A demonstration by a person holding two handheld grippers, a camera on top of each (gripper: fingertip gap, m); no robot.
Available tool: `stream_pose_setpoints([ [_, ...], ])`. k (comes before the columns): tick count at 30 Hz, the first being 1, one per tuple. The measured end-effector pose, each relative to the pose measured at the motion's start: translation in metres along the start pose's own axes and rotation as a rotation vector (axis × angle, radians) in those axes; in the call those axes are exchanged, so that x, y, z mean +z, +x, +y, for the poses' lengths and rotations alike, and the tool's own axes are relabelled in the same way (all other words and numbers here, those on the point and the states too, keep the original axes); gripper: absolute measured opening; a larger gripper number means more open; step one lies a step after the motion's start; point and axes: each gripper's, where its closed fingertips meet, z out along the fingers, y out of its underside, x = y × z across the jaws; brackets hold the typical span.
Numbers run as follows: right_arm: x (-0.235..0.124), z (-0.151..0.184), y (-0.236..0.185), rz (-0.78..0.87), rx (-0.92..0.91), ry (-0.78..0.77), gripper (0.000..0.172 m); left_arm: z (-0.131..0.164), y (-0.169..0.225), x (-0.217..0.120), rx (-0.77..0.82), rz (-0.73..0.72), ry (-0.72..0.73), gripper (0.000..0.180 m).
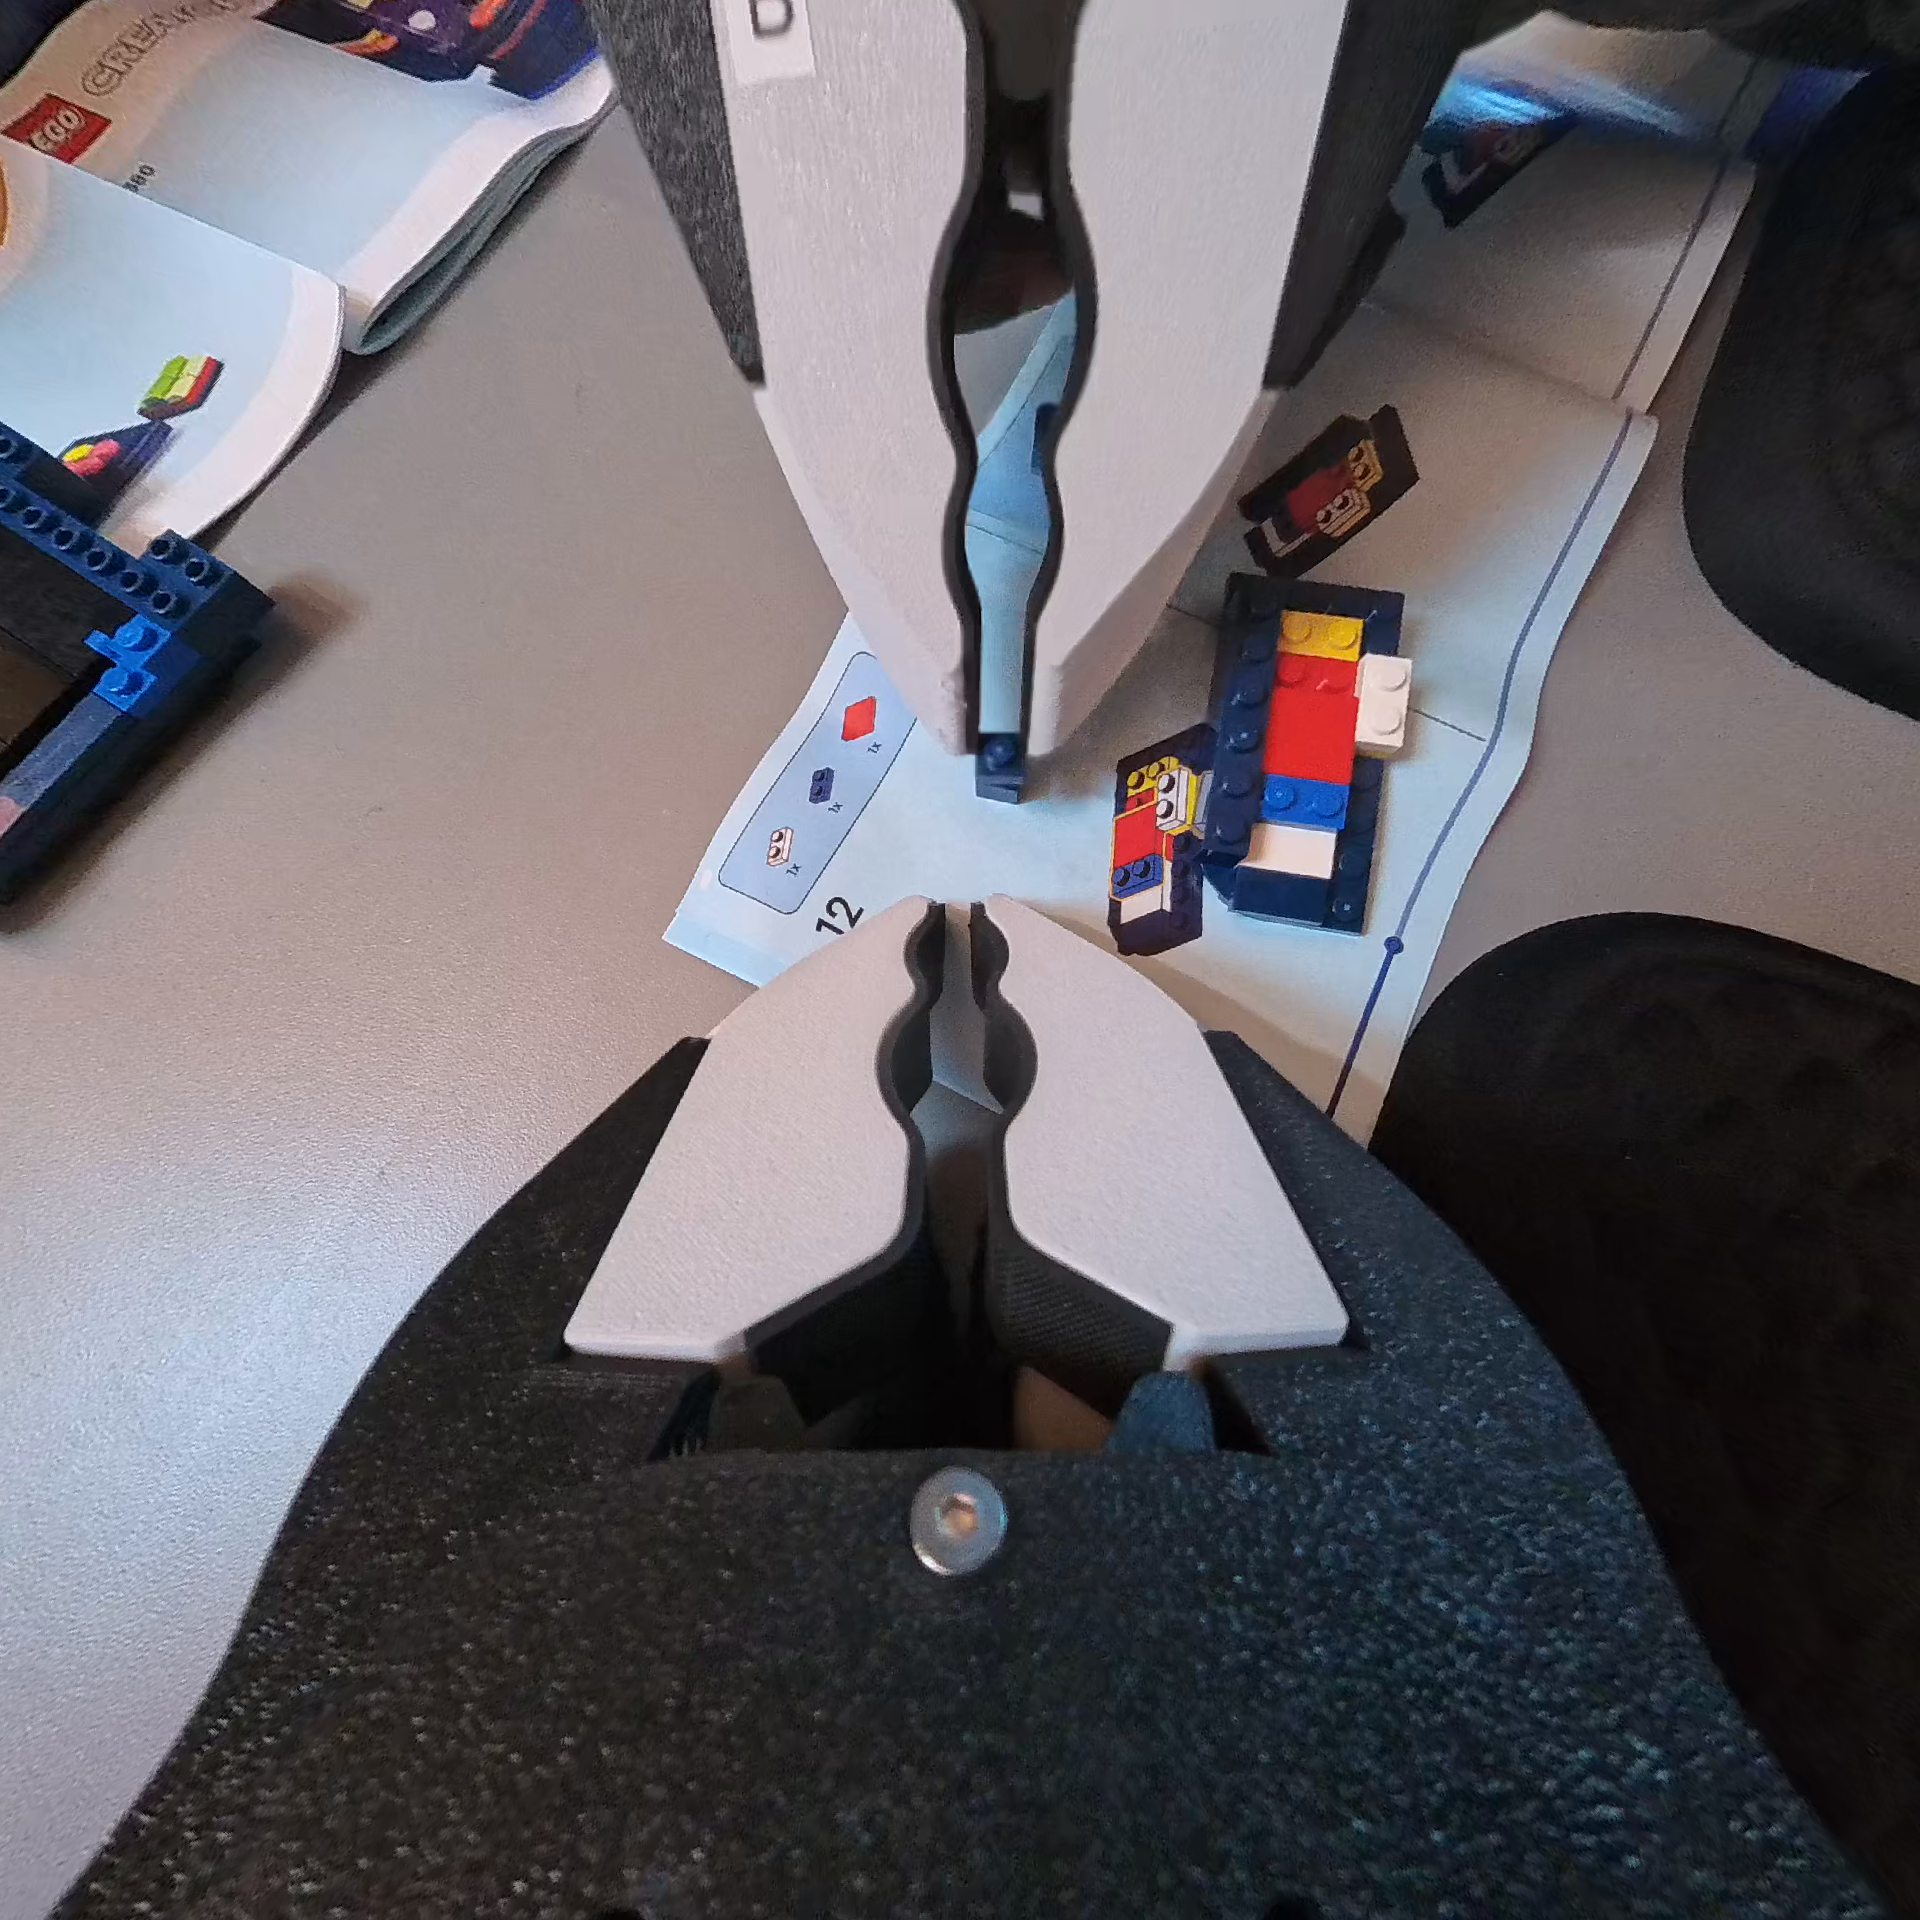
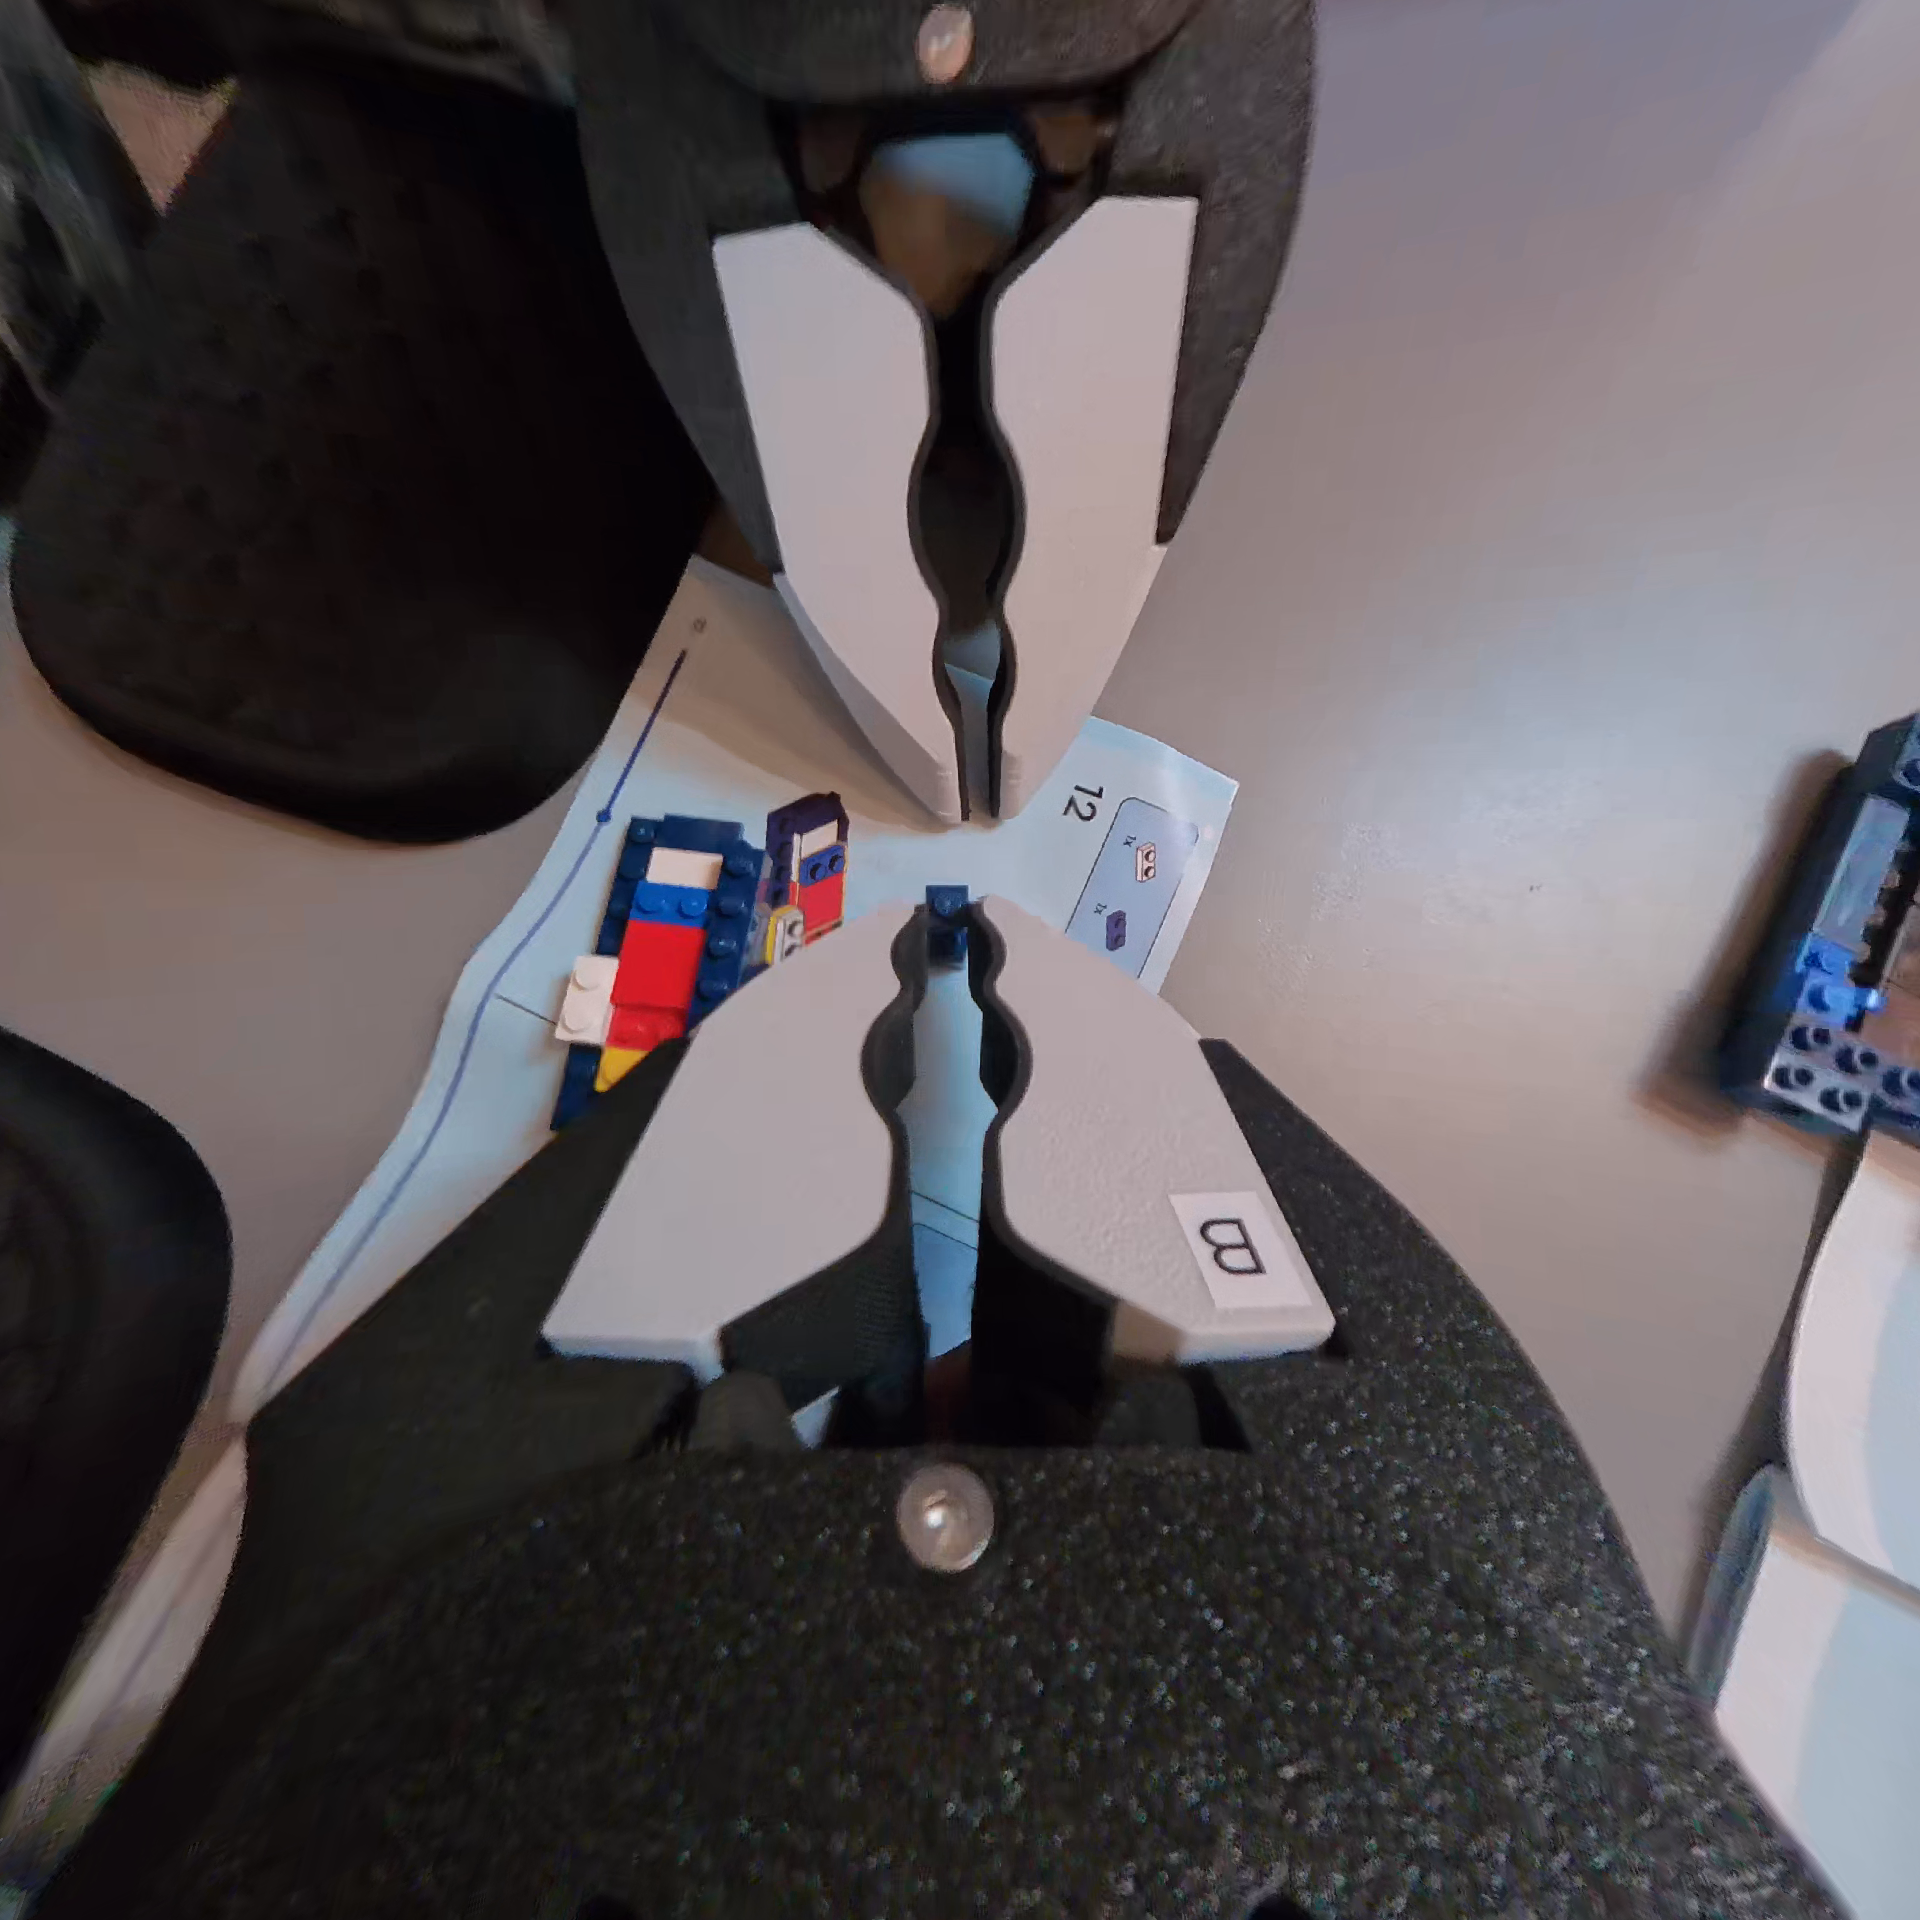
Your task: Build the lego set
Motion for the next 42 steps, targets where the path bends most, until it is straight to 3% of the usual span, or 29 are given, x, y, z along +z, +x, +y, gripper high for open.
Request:
stream_pose_setpoints([
  [8, -0.002, 0.006, 0.005, 0.137, 0.187, 0.182, 0.007, 0.000, 0.000, 0.000, 0.003, -0.002, 0.000, 0.004],
  [13, -0.010, -0.001, 0.003, 0.196, 0.129, 0.289, 0.007, 0.000, 0.000, 0.000, 0.000, 0.001, 0.000, 0.004],
  [42, 0.000, 0.010, -0.001, 0.168, 0.080, 0.072, 0.007, 0.000, 0.000, 0.000, 0.003, -0.001, 0.000, 0.004],
])
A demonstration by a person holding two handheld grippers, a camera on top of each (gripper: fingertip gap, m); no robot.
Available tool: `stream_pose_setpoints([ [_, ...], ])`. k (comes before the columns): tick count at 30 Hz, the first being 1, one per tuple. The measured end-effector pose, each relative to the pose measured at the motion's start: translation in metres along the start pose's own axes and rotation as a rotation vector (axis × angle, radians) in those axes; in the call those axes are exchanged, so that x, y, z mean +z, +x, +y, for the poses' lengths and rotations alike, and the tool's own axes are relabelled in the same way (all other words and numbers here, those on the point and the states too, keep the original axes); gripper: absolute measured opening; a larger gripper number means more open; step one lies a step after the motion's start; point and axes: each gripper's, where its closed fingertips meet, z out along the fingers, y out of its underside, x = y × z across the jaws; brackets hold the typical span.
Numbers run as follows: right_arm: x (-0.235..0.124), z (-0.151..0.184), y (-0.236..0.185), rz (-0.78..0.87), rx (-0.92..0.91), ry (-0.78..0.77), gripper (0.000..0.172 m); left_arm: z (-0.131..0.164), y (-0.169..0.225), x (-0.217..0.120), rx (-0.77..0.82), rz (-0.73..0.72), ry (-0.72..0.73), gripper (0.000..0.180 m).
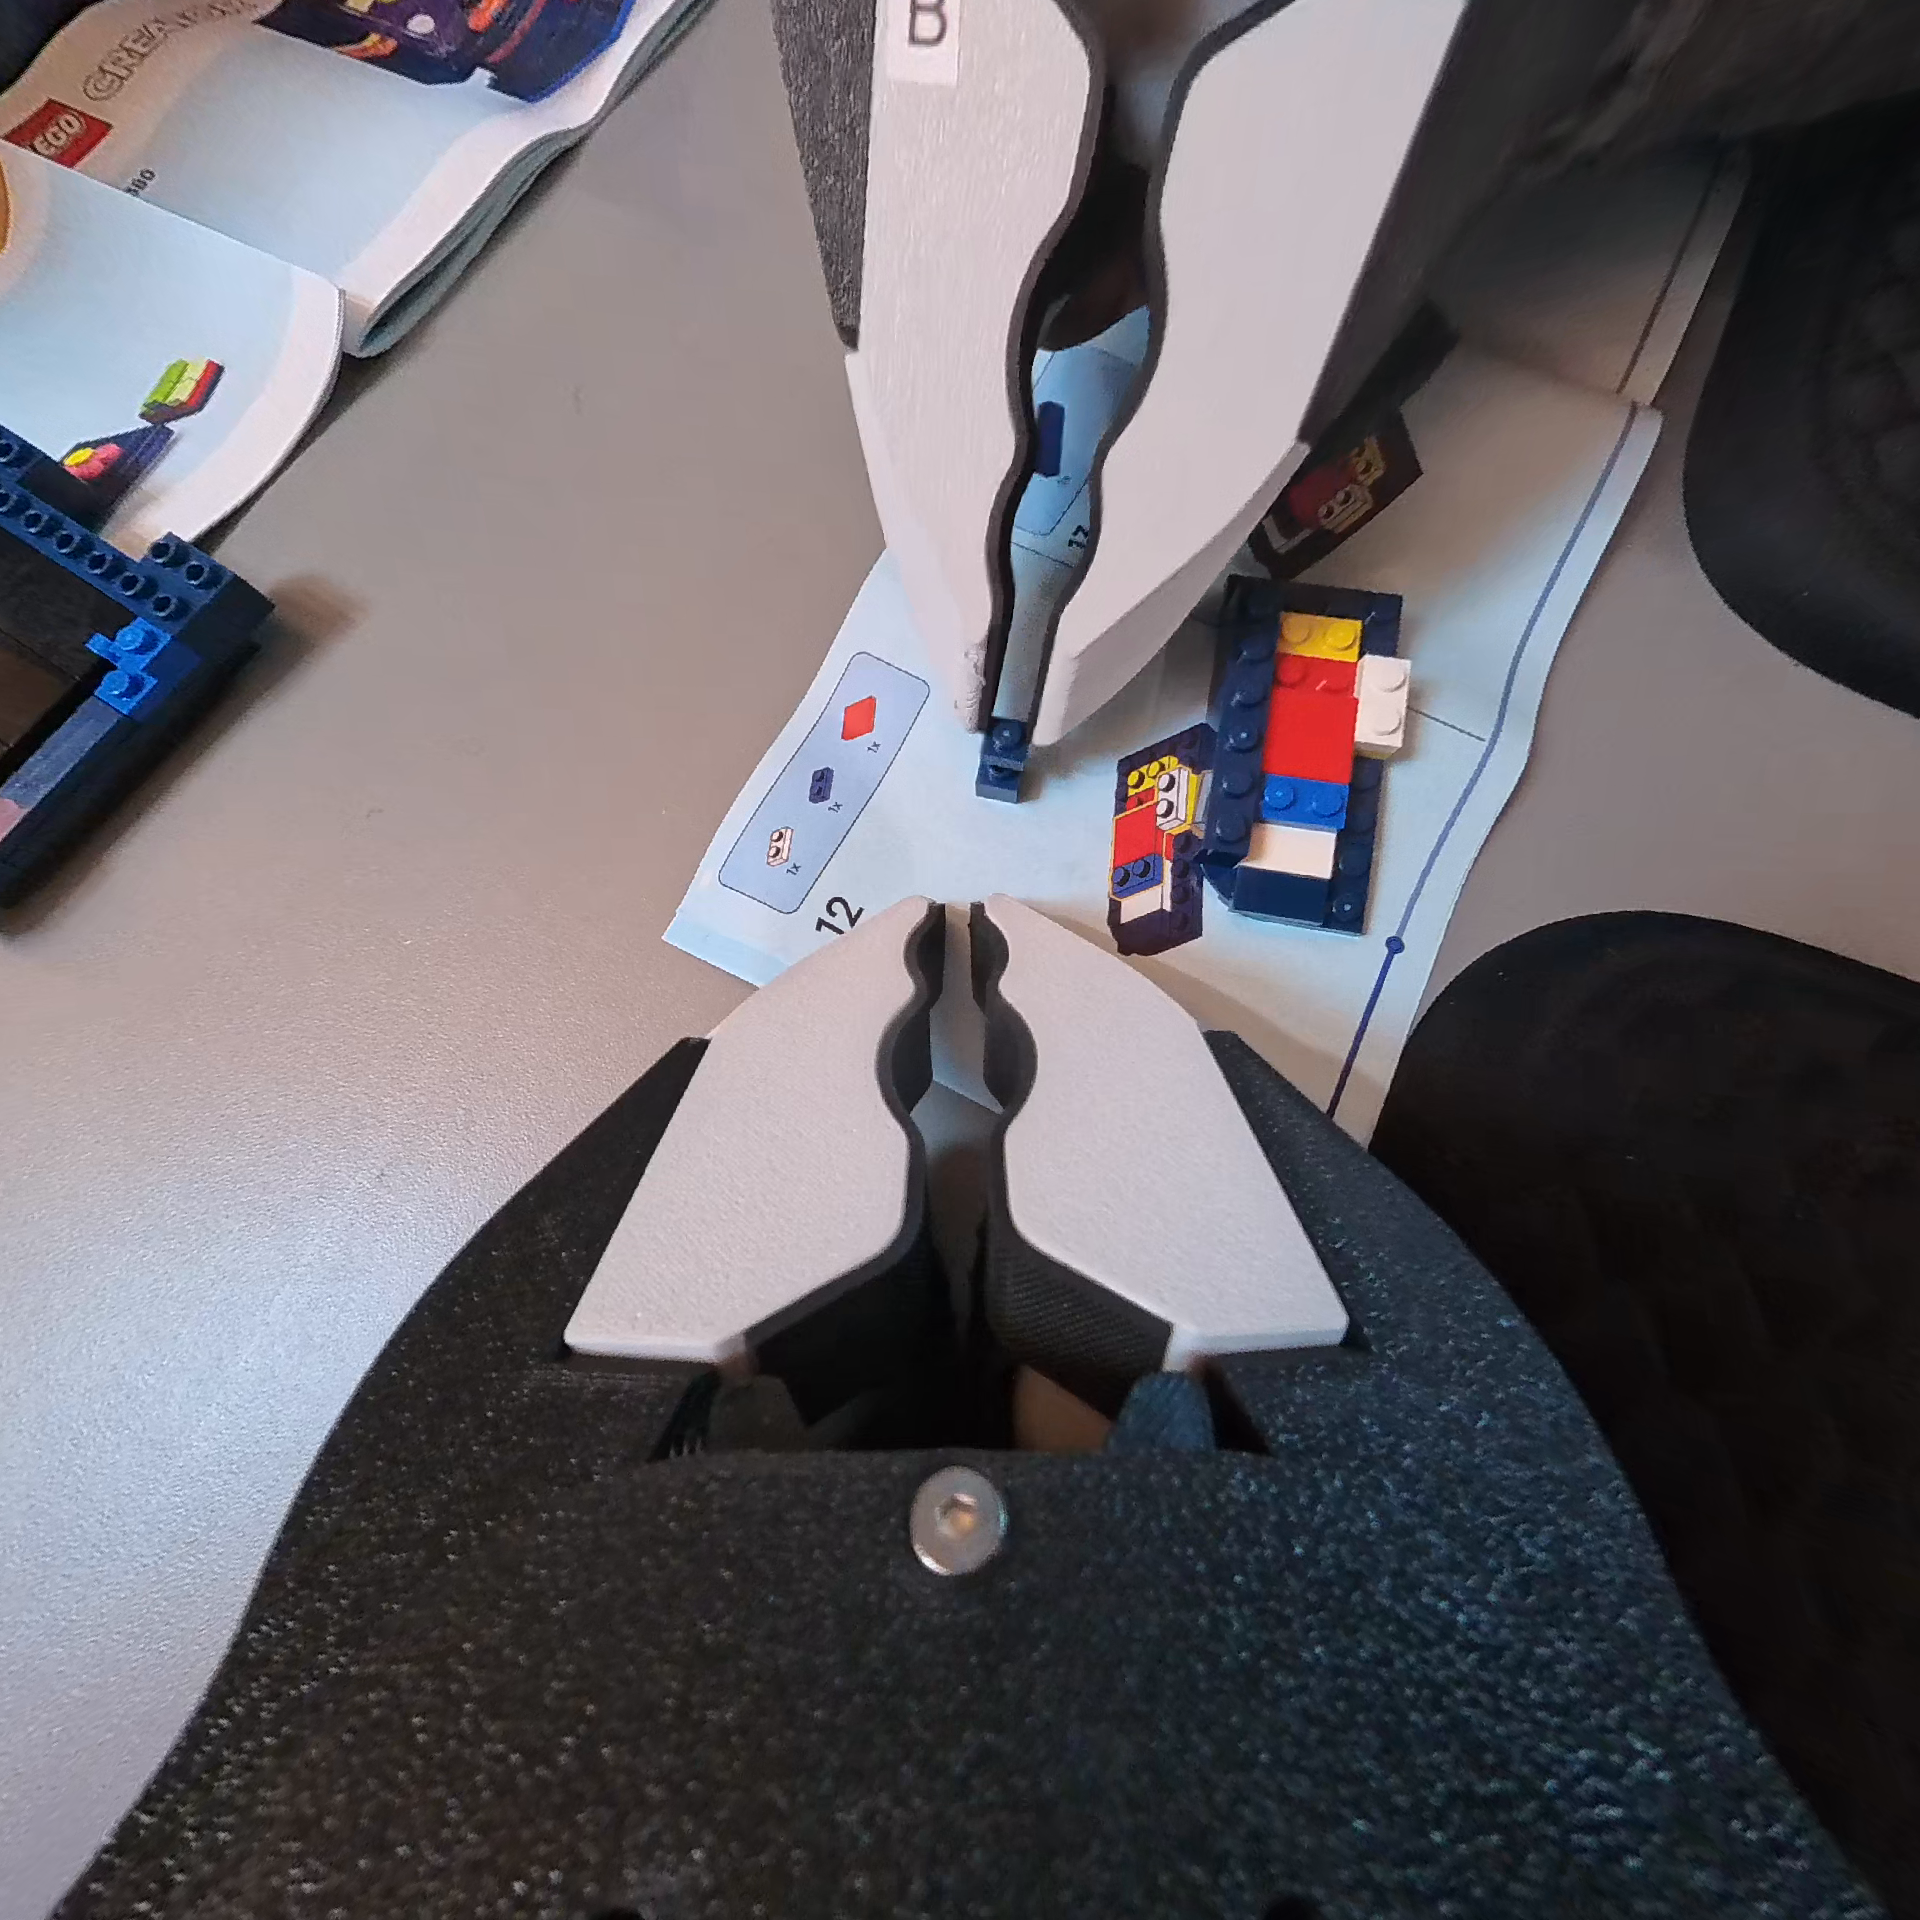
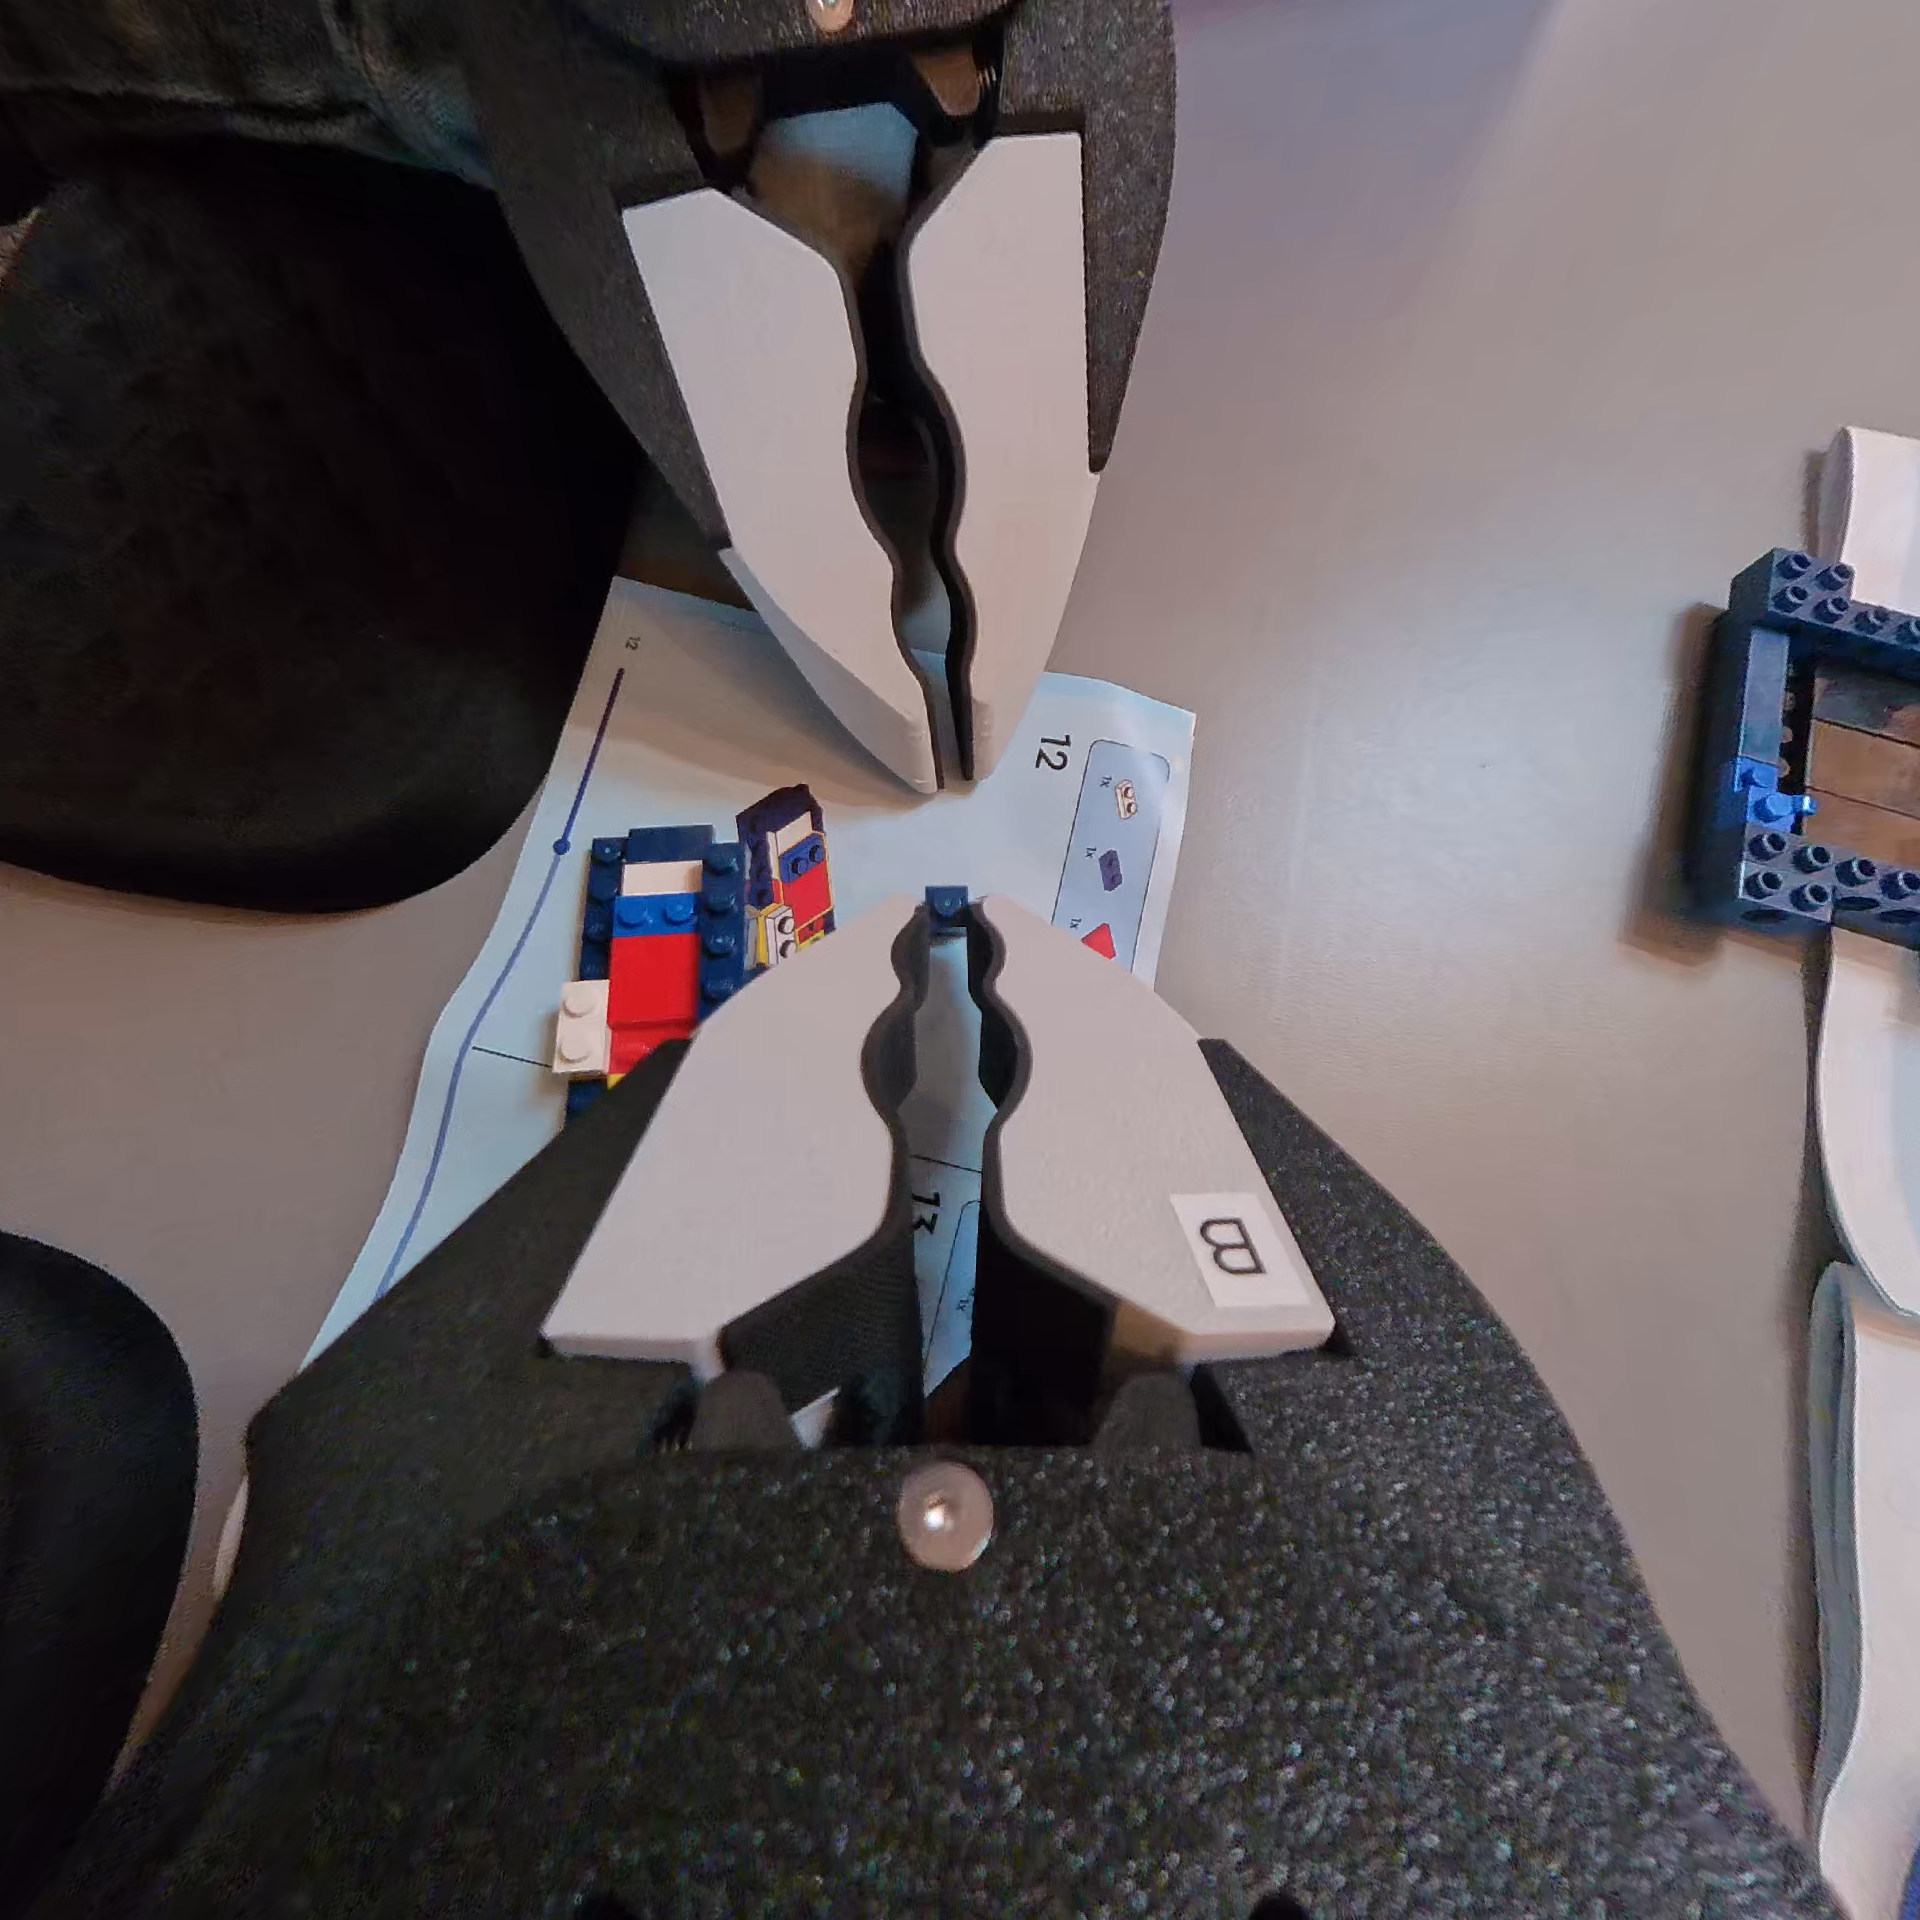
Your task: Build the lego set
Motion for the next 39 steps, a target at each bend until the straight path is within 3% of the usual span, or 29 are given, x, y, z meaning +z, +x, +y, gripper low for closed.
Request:
stream_pose_setpoints([
  [27, 0.0031, 0.0040, 0.0001, -0.006, 0.013, -0.147, 0.007, -0.0001, -0.0002, 0.0002, 0.003, -0.002, 0.000, 0.004],
  [39, 0.0027, 0.0061, -0.0004, -0.014, 0.036, -0.425, 0.007, -0.0001, -0.0005, 0.0001, 0.004, -0.003, 0.001, 0.004],
])
